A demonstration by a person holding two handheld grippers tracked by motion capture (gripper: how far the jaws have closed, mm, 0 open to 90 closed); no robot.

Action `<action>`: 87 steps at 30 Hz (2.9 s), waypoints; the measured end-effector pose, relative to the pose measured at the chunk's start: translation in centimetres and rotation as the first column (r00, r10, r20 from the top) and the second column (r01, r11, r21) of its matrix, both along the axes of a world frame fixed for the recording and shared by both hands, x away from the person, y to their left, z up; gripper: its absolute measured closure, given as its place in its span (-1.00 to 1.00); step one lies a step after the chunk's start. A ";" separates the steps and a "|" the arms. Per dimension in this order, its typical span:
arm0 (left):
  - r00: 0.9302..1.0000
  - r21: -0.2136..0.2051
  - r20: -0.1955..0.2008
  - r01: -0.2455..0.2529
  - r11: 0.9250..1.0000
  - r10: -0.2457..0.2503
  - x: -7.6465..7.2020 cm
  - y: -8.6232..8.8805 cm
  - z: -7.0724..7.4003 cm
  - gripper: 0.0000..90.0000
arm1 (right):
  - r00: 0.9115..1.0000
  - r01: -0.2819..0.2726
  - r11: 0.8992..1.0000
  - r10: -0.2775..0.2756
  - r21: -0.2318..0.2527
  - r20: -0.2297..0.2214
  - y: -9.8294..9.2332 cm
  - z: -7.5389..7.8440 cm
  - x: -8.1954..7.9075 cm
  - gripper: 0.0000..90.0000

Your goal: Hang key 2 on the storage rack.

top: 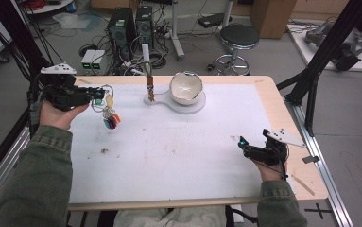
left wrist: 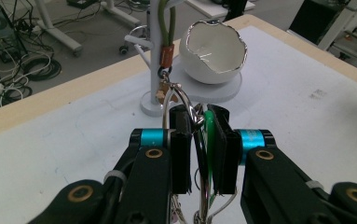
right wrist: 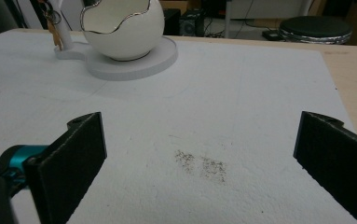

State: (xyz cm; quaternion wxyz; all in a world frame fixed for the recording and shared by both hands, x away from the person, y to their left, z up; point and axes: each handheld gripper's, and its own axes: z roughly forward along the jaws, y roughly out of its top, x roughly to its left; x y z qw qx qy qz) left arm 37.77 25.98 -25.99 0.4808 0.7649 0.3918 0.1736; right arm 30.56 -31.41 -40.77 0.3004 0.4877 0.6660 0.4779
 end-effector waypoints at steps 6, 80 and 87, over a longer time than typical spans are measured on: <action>1.000 0.025 0.002 0.022 0.999 -0.022 0.7 -0.9 1.0 0.77 | 1.000 -0.003 1.000 0.003 0.000 -0.001 0.0 0.0 0.0 -0.97; 0.995 -0.155 -0.053 0.073 0.985 -0.082 11.3 -7.4 1.5 0.77 | 0.999 0.041 0.997 -0.042 0.068 0.004 -1.4 -0.1 -0.7 -0.97; 0.995 -0.163 -0.098 0.002 0.987 -0.018 12.5 -7.4 0.5 0.77 | 0.999 0.041 0.997 -0.042 0.070 0.004 -1.4 -0.2 -0.6 -0.97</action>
